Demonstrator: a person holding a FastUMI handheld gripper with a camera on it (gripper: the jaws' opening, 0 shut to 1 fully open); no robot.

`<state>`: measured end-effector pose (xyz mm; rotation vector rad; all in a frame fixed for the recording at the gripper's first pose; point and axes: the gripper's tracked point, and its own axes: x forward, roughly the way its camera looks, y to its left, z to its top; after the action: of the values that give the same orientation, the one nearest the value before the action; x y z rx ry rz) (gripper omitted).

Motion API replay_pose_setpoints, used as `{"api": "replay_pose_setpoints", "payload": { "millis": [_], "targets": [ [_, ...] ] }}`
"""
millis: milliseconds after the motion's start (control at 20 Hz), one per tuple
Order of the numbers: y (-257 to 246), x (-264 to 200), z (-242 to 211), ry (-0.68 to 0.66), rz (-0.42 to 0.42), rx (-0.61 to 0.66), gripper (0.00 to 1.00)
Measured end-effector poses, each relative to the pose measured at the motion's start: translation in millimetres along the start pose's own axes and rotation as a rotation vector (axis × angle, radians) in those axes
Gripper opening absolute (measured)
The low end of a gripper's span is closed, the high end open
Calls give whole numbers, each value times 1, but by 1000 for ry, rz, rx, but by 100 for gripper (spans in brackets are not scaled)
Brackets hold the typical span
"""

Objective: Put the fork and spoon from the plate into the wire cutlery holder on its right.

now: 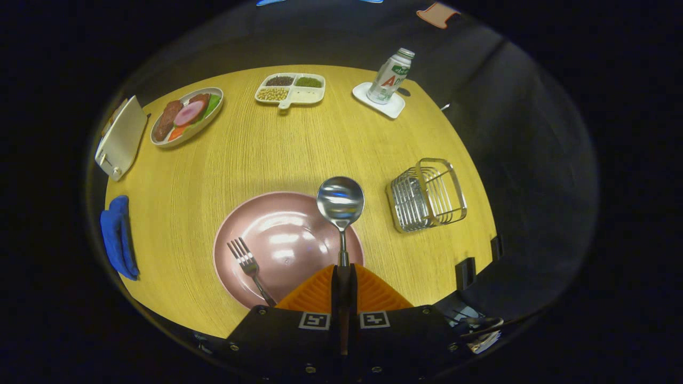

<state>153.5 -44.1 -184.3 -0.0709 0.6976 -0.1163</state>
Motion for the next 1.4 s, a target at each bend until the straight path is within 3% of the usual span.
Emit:
{"api": "replay_pose_setpoints", "payload": {
  "millis": [300, 700, 1400],
  "targets": [
    [-43, -20, 19, -23, -82, 40, 6],
    [-102, 0, 21, 49, -123, 83, 6],
    [-116, 52, 11, 254, 22, 136, 6]
  ]
}}
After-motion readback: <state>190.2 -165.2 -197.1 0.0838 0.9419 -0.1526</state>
